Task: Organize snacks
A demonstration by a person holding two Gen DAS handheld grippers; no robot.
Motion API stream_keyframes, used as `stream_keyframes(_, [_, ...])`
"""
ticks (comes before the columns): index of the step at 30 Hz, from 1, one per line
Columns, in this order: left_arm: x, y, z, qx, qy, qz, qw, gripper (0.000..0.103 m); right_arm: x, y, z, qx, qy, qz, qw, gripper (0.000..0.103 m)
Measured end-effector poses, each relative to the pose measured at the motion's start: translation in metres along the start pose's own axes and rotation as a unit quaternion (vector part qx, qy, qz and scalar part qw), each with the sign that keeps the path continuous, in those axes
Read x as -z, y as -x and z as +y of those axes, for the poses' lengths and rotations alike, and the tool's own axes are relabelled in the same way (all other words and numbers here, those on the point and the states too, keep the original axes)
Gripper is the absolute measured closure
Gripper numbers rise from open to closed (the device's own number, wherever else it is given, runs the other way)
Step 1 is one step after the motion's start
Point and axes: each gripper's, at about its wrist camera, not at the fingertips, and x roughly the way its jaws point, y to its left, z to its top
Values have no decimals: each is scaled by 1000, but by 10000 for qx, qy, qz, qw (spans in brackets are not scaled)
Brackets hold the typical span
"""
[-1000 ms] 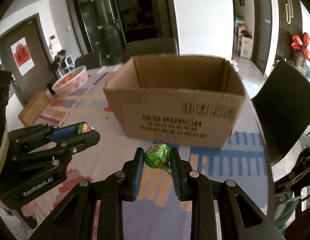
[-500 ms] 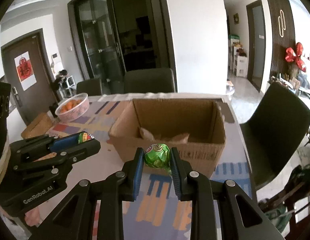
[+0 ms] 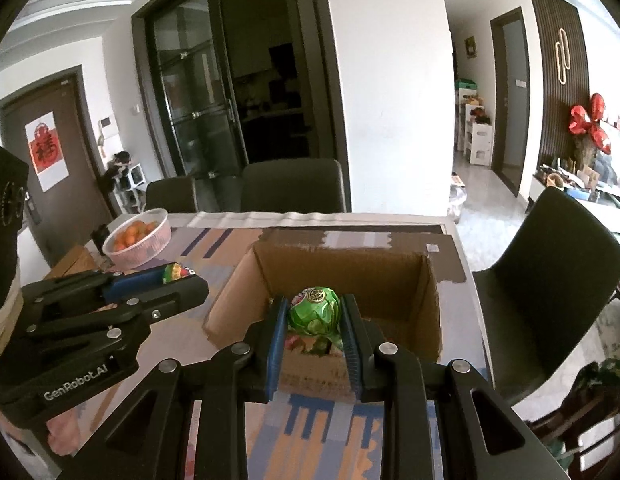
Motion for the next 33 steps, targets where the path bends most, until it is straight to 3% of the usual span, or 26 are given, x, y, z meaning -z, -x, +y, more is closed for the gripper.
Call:
stream_keyframes(8, [-21, -32, 9, 135, 147, 173, 9997, 78, -23, -29, -13, 61, -51, 208, 9998, 75])
stream_keyframes(17, [-31, -69, 13, -64, 217, 415, 9989, 78, -27, -65, -28, 259, 25, 479, 9985, 75])
stream_keyframes(19, [-32, -73, 12, -176, 181, 440, 9987, 71, -29, -69, -29, 309, 59, 533, 9981, 75])
stream_keyframes(20, [-32, -73, 12, -237, 173, 432, 9986, 65, -29, -71, -31, 326, 66, 567, 9978, 74])
stream_keyframes(25, [-25, -62, 15, -550, 81, 321, 9979, 62, -27, -63, -35, 520, 63, 529, 9972, 59])
stream_keyframes(33, [2, -25, 4, -885, -99, 71, 9960, 60, -14, -22, -27, 639, 157, 182, 9977, 54])
